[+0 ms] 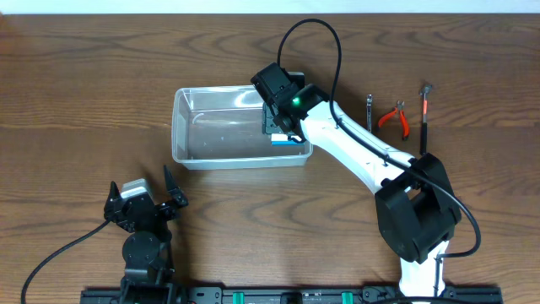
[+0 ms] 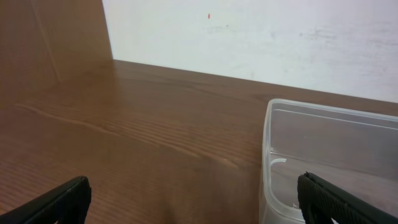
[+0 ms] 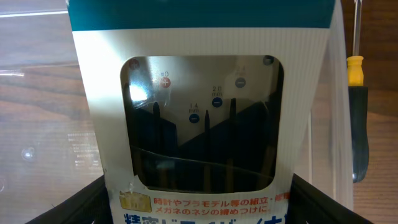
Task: Pack container
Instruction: 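Move the right gripper back and grasp the red-handled hammer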
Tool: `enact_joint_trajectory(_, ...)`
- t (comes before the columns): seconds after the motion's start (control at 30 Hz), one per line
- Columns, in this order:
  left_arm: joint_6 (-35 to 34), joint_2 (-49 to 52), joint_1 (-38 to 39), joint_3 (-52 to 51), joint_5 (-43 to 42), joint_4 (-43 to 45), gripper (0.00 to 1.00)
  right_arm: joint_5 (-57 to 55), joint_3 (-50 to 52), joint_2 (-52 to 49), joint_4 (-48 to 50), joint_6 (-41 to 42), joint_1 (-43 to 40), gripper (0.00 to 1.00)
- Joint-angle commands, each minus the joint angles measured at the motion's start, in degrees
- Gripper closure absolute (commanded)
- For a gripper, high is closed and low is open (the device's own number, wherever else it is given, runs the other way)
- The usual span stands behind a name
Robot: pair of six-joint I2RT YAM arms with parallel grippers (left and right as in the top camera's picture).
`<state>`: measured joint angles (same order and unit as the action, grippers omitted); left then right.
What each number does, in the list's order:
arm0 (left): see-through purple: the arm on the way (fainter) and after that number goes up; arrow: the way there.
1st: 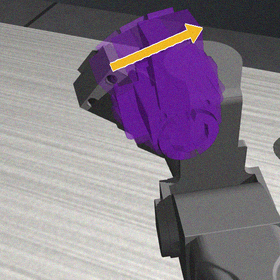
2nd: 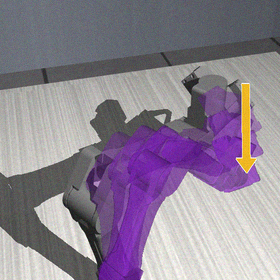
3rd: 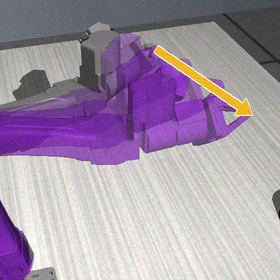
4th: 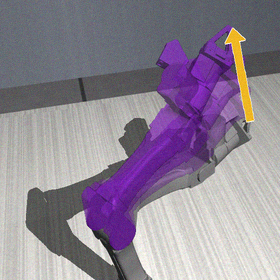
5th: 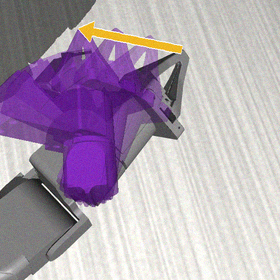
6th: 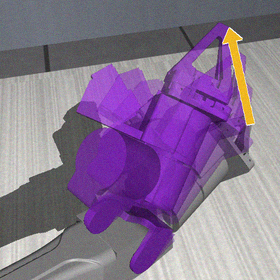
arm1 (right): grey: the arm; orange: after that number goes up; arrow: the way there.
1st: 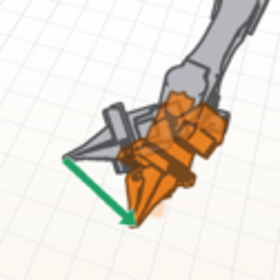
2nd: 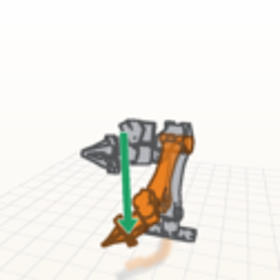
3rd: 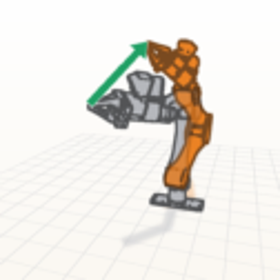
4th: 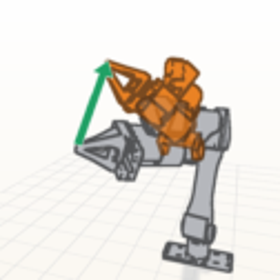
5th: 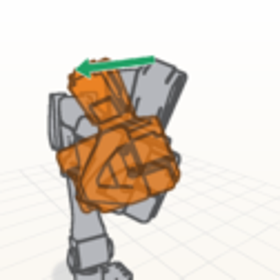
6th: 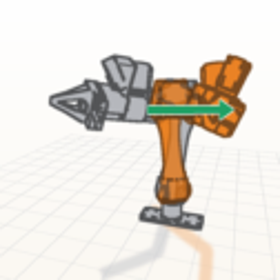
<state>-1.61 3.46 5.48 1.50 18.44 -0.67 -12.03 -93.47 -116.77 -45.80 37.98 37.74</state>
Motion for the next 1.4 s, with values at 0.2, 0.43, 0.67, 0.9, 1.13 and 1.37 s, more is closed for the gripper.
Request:
enact_joint_trajectory(0.2, 0.1, -0.2, 0.2, -1.3, 1.1, -1.7, 0.02, -2.3, -2.6, 8.0, 3.2, -4.9, -0.4, 0.20)
enact_joint_trajectory(0.43, 0.1, -0.2, 0.2, -1.3, 1.1, -1.7, 0.02, -2.8, -3.0, 14.2, -0.8, -5.9, -1.6, 0.27)
enact_joint_trajectory(0.67, 0.1, -0.2, 0.2, -1.3, 1.1, -1.7, 0.02, -6.1, -2.6, 13.6, -5.4, -5.9, -1.9, 0.25)
enact_joint_trajectory(0.9, 0.1, -0.2, 0.2, -1.3, 1.1, -1.7, 0.02, -13.5, -2.6, 16.3, -9.3, -12.3, -11.3, 0.16)
enact_joint_trajectory(1.13, 0.1, -0.2, 0.2, -1.3, 1.1, -1.7, 0.02, -12.7, -0.6, 14.2, -9.7, -20.4, -28.3, 0.11)
enact_joint_trajectory(1.37, 0.1, -0.2, 0.2, -1.3, 1.1, -1.7, 0.02, 6.3, 0.0, 7.5, -6.6, -23.9, -43.5, 0.22)
